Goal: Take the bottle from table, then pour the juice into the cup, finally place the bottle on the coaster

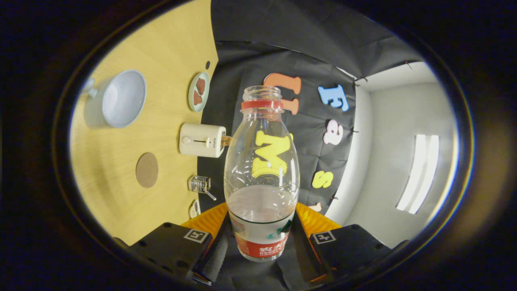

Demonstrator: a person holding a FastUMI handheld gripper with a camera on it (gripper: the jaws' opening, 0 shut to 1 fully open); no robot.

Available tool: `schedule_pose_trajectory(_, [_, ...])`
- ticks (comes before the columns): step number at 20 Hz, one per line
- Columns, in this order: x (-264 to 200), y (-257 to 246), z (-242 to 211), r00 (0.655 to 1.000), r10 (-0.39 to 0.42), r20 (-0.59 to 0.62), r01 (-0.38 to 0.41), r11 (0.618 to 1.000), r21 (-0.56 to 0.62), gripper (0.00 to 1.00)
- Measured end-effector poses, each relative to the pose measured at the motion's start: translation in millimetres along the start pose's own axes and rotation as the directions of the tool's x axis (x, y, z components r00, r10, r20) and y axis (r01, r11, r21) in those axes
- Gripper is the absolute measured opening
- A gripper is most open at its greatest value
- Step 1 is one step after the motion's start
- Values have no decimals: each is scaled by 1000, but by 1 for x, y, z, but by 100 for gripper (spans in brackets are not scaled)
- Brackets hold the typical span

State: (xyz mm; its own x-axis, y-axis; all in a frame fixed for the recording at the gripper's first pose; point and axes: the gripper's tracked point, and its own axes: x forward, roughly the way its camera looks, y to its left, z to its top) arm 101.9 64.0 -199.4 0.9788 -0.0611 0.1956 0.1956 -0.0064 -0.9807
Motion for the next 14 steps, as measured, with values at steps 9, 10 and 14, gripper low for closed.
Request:
schedule_pose_trajectory(9, [3, 13, 2, 967, 247, -56, -168, 791, 589, 79])
schedule_pose_trajectory(10, [2, 13, 4, 961, 271, -54, -174, 745, 644, 79])
schedule_pose_trajectory(14, [6, -1, 3, 934, 354, -47, -160, 533, 831, 79])
